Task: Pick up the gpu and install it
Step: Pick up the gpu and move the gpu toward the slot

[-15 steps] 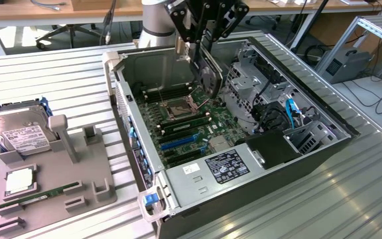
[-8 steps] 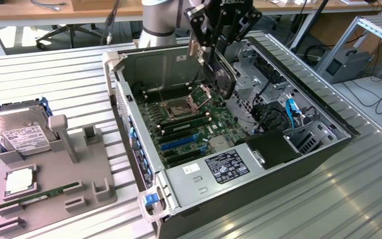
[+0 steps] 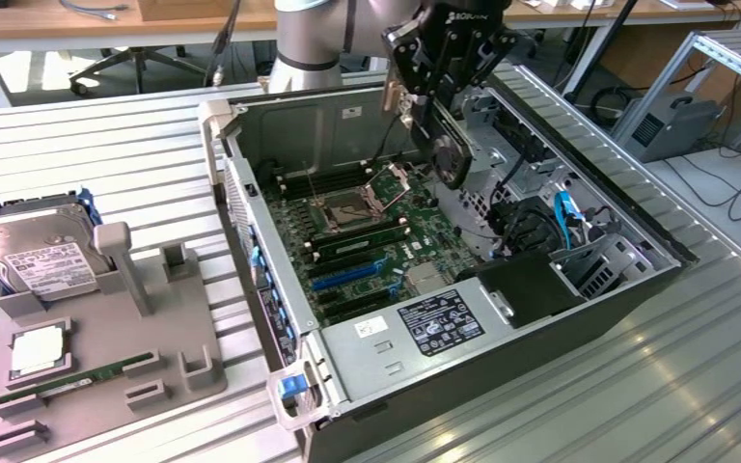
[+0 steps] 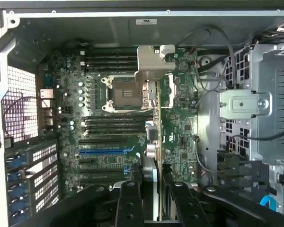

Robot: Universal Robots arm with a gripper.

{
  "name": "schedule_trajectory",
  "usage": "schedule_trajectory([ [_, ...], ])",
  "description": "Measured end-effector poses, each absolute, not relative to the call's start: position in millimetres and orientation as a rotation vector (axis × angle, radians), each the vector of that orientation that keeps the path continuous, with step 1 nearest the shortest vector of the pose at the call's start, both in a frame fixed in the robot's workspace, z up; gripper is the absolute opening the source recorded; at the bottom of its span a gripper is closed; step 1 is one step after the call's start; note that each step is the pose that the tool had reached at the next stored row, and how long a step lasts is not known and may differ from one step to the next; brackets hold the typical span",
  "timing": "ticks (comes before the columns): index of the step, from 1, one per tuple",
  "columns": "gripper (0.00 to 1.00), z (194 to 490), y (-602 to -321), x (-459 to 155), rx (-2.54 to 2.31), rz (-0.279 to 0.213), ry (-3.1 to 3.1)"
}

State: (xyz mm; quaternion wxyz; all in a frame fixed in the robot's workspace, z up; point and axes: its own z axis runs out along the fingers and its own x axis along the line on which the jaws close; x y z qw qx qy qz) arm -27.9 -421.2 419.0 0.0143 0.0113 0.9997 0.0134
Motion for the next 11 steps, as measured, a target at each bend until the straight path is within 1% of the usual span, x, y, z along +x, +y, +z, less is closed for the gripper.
schedule_trajectory([
  [11, 0.27, 398, -412, -11, 0.033, 0.041, 3.113],
])
